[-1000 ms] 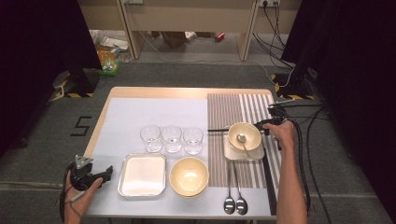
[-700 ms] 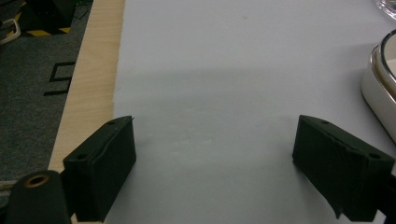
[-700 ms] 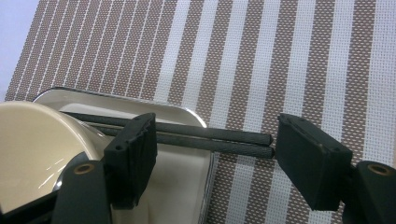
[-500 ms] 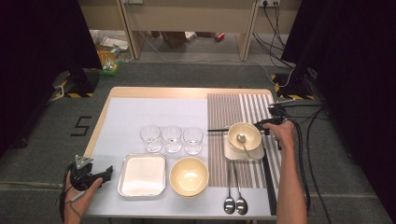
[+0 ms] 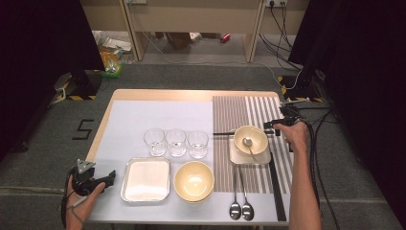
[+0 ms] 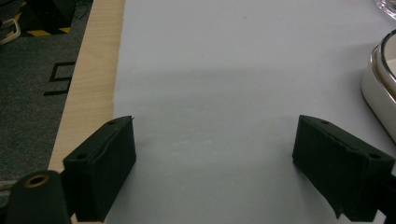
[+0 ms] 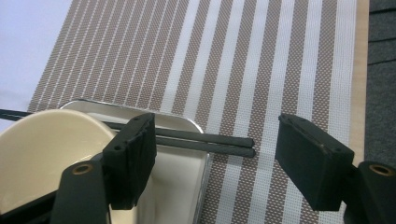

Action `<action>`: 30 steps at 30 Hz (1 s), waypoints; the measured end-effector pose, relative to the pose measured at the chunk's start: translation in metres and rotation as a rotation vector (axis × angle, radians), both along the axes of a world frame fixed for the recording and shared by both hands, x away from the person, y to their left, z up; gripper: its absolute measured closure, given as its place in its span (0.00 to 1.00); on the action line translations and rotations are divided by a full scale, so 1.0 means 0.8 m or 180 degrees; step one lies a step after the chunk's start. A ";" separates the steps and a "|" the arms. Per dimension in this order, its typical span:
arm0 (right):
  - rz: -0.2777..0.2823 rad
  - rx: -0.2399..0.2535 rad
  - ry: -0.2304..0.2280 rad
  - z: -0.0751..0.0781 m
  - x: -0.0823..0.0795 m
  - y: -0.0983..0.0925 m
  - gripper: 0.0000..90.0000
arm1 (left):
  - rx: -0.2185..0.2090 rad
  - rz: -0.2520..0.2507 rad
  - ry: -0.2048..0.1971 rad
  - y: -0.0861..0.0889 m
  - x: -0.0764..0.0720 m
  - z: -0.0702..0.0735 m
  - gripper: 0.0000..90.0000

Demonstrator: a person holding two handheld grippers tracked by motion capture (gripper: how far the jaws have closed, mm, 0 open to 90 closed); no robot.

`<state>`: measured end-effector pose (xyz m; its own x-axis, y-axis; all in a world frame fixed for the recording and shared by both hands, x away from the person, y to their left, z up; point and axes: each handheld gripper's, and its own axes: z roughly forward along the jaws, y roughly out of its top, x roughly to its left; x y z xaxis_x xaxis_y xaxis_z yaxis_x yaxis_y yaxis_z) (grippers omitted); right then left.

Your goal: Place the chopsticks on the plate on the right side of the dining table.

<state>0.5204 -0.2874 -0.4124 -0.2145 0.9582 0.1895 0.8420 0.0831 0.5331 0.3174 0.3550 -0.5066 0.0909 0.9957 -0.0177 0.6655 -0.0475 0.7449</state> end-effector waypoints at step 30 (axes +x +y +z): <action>0.0249 0.0005 -0.0339 0.049 -0.032 0.041 0.32 | 0.0000 0.0004 0.0000 0.000 0.000 0.000 0.14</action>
<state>0.4952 -0.2544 -0.3730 -0.3075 0.9375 0.1631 0.7716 0.1453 0.6192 0.3175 0.3550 -0.5067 0.0896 0.9958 -0.0177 0.6657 -0.0467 0.7448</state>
